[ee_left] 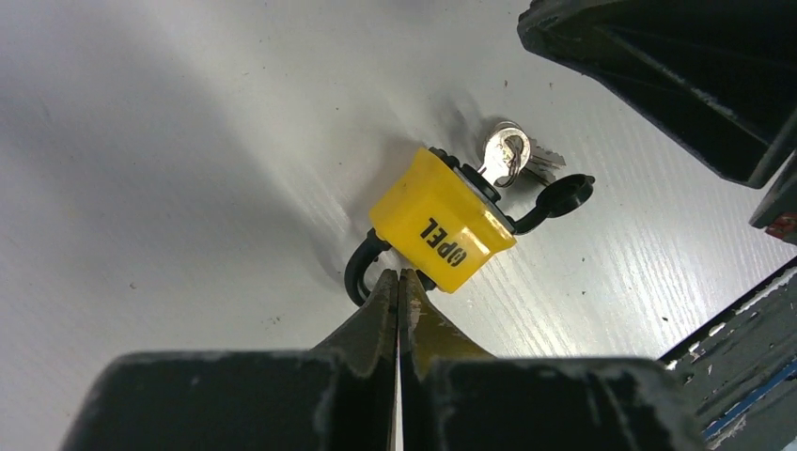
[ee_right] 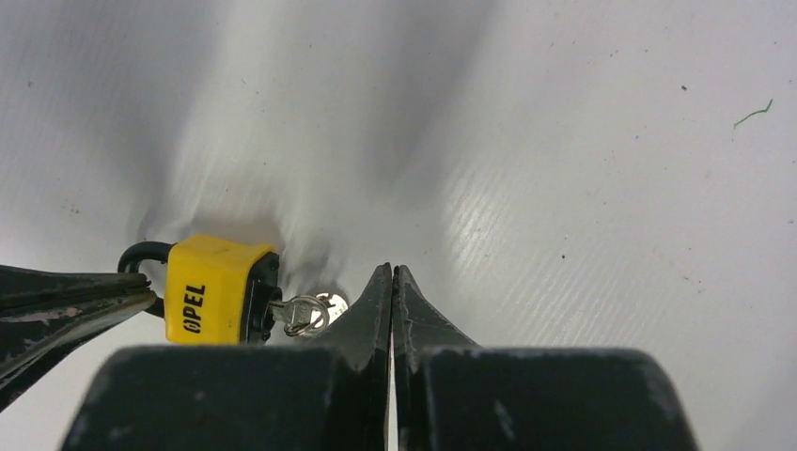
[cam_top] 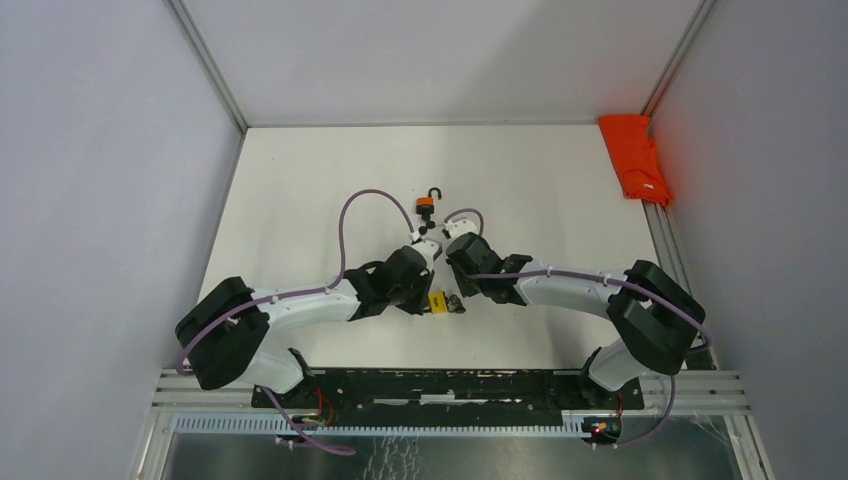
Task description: Unlock with the key
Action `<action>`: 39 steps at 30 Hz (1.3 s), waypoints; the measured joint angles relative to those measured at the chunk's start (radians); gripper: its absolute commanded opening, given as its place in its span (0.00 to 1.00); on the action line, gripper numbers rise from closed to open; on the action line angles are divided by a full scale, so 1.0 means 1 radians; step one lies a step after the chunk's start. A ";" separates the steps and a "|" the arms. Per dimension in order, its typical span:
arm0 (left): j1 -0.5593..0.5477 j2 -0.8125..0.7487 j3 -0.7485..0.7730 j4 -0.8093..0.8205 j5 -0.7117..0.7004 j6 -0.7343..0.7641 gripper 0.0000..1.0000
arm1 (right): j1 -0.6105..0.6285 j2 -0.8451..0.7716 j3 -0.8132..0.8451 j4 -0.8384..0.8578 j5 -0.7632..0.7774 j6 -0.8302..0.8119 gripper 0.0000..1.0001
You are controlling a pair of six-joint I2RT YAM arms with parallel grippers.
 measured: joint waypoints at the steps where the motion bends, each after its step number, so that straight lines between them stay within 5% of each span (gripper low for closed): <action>1: 0.000 -0.004 -0.001 0.000 0.000 0.000 0.02 | 0.000 0.000 -0.002 -0.002 -0.001 0.000 0.00; 39: 0.001 -0.021 -0.039 0.047 0.039 -0.027 0.02 | 0.047 0.023 -0.051 0.013 -0.137 0.034 0.00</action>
